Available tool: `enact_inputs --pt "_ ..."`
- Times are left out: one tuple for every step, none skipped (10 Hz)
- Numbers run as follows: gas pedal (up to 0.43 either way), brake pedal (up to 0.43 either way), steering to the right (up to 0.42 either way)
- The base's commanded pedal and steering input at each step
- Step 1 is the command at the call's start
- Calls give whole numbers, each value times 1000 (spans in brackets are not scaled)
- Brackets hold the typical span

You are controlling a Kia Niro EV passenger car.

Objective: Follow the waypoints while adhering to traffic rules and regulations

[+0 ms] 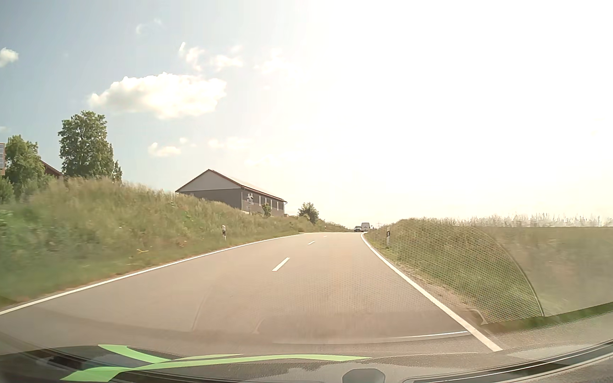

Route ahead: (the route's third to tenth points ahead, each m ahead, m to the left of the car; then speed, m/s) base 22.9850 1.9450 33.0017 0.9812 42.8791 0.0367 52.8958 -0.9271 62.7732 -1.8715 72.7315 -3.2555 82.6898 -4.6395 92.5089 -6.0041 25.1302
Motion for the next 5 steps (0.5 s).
enact_inputs --pt "0 0 6" --pt "0 0 3" --pt "0 0 2" --pt "0 0 2" --pt "0 0 3"
